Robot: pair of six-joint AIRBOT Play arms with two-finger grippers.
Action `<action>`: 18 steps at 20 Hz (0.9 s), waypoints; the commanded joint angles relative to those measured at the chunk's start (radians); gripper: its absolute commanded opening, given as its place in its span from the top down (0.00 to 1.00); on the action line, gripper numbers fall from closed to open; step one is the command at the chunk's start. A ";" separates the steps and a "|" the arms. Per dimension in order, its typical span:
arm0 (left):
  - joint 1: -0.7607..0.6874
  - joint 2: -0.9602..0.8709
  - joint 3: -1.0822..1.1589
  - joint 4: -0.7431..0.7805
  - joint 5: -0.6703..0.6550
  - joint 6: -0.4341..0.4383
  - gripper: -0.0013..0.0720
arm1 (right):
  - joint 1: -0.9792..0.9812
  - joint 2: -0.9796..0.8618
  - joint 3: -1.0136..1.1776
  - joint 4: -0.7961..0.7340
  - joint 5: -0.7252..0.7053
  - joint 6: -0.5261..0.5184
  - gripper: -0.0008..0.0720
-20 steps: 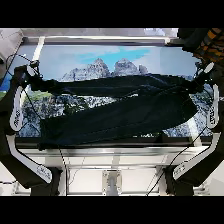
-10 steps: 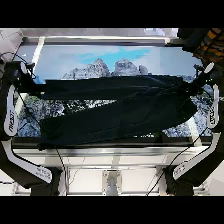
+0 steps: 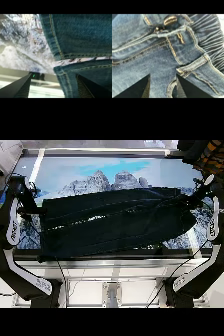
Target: Fold the clothes and pants, and hang the long-sleeved shirts on hangers.
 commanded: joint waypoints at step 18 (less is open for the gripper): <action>0.188 0.496 -0.700 -0.258 0.564 0.229 0.21 | -0.122 0.555 -0.511 0.072 0.072 -0.136 0.96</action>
